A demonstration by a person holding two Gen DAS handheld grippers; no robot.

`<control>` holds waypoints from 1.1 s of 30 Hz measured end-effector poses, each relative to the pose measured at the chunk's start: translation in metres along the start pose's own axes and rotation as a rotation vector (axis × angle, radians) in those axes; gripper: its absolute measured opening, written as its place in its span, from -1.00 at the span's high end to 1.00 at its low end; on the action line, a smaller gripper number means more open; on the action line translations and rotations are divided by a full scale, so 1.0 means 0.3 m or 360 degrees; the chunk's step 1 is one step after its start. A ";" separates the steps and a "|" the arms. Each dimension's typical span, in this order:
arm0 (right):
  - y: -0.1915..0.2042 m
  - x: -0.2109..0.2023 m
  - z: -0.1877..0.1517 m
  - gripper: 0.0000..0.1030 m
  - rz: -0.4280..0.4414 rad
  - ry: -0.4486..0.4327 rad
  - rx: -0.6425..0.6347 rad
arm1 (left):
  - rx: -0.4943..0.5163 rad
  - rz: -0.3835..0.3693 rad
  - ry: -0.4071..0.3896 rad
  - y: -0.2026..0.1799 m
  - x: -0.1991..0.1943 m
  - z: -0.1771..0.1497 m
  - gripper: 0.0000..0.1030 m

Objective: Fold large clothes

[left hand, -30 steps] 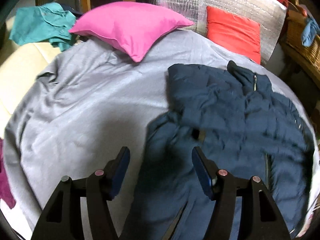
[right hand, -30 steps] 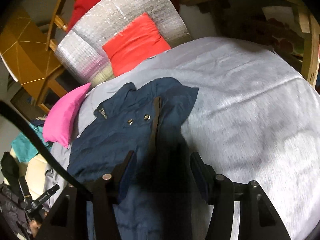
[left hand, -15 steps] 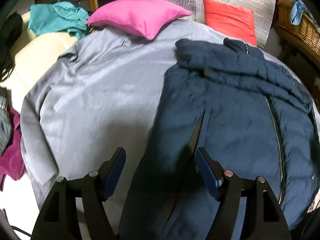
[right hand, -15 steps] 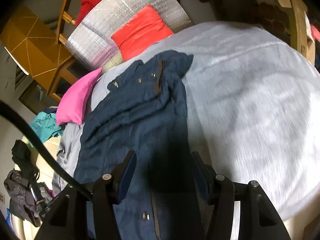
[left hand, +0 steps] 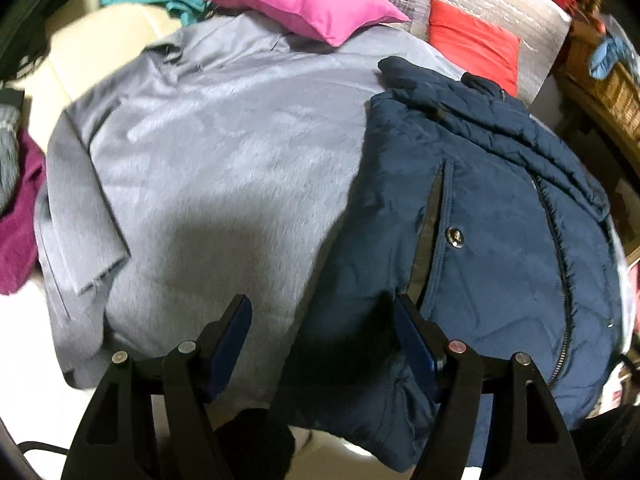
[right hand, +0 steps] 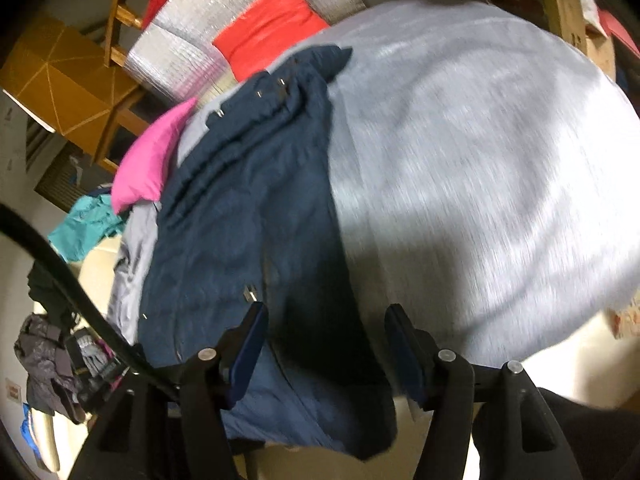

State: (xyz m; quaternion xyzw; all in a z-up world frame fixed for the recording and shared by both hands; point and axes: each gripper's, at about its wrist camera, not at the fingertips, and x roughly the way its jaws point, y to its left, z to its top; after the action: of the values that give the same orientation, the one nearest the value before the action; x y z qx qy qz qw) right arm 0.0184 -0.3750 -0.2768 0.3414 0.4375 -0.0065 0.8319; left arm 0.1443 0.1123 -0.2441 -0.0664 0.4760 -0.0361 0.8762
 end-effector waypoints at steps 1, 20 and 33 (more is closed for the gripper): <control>-0.001 0.007 -0.016 -0.25 -0.0012 0.0022 -0.0006 | -0.0017 -0.0018 0.0015 0.008 0.002 -0.005 -0.42; -0.011 0.148 -0.096 -0.25 -0.0102 0.0285 0.0005 | 0.0023 -0.0278 0.0250 -0.034 0.067 -0.099 0.08; -0.045 0.159 -0.116 -0.25 -0.0018 0.0327 0.0065 | 0.0087 -0.0353 0.0213 -0.080 0.063 -0.094 0.31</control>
State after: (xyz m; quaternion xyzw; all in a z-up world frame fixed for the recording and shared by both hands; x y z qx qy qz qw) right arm 0.0185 -0.3517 -0.3326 0.3548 0.5221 0.0148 0.7755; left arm 0.1309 0.0839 -0.2712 -0.0923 0.5218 -0.1501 0.8346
